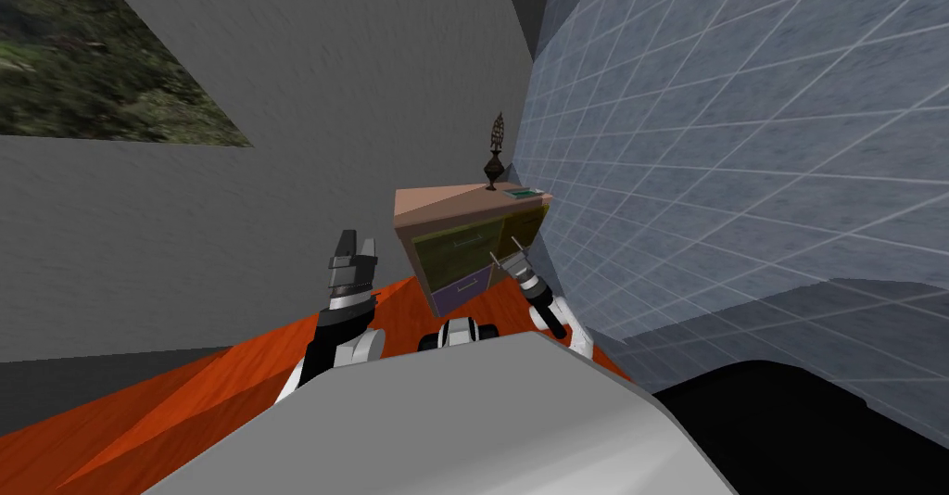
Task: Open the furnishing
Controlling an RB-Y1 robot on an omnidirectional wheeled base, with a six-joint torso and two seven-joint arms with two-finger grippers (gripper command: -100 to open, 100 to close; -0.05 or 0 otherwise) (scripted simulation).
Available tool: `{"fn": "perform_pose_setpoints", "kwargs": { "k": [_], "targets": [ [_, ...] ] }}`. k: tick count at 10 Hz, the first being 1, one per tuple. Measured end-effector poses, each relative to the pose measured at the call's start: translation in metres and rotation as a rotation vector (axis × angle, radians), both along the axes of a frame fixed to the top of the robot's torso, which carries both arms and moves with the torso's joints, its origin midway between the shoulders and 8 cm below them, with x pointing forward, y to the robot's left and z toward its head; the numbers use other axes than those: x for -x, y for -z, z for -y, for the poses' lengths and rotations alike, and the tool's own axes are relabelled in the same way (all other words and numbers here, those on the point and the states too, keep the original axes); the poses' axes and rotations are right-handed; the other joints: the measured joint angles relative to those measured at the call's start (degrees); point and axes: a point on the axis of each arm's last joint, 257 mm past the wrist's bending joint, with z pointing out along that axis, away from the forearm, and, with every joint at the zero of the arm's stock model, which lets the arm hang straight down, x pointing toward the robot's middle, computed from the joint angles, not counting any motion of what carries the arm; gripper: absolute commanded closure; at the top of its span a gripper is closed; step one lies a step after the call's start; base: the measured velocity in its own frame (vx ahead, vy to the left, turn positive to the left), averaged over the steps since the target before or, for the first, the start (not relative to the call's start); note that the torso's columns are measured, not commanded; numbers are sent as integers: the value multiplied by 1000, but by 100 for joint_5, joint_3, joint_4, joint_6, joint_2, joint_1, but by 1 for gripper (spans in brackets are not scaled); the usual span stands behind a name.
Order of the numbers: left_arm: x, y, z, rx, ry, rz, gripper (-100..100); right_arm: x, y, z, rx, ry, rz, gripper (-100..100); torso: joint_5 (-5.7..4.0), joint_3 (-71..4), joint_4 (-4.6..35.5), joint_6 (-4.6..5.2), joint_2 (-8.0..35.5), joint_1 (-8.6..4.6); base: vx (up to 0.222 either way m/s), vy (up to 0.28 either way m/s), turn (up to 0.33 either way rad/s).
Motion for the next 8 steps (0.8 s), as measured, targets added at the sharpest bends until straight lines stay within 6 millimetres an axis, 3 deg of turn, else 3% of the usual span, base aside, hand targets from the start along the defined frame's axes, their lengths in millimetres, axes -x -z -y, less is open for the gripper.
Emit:
{"fn": "perform_pose_setpoints", "kwargs": {
  "k": [8],
  "targets": [
    [0,0,0,0,0,0,0,-3,54,-2,260,91,21,-100,6,-5,-2,0,-11,24,62,105,-63]
  ]
}}
